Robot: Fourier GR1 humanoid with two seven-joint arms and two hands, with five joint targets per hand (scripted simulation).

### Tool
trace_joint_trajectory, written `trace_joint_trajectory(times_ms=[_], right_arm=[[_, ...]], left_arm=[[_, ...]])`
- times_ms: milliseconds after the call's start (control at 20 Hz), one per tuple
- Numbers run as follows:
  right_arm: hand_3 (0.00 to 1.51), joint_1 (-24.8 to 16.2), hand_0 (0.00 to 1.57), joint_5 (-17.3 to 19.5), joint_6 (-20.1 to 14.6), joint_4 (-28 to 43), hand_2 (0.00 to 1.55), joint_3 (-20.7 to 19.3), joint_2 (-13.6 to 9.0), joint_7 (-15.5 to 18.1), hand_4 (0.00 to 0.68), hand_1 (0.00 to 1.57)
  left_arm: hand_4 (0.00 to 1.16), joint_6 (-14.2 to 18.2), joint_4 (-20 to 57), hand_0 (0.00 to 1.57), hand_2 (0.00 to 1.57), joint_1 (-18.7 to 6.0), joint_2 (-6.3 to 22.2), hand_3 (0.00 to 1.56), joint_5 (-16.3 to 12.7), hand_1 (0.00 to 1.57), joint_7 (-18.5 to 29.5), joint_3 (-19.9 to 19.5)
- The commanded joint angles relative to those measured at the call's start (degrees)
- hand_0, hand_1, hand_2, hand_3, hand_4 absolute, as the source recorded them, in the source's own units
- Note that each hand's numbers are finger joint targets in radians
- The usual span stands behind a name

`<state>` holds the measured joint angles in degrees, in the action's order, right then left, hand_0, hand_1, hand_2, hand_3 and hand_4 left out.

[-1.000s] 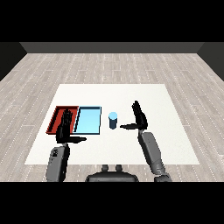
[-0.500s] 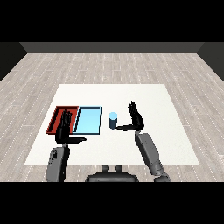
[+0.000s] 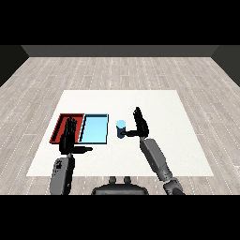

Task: Pick the blue can and put it in the blue box

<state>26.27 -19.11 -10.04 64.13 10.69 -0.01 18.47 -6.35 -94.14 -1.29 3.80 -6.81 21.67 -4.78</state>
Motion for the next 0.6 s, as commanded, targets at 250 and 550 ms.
trace_joint_trajectory(times_ms=[250,550], right_arm=[[0.0,-2.9,0.0,-8.0,-4.2,-0.9,0.0,7.1,0.0,4.2,0.0,0.0],[0.0,4.0,0.0,-11.6,-0.4,-11.4,0.0,4.5,0.0,6.6,0.0,0.0]], left_arm=[[0.0,0.7,1.6,0.0,0.0,-1.7,-0.9,0.0,0.2,0.0,0.0,0.3],[0.0,1.0,-4.3,0.0,0.0,-0.5,-1.1,0.0,-2.1,0.0,-4.8,0.2]])
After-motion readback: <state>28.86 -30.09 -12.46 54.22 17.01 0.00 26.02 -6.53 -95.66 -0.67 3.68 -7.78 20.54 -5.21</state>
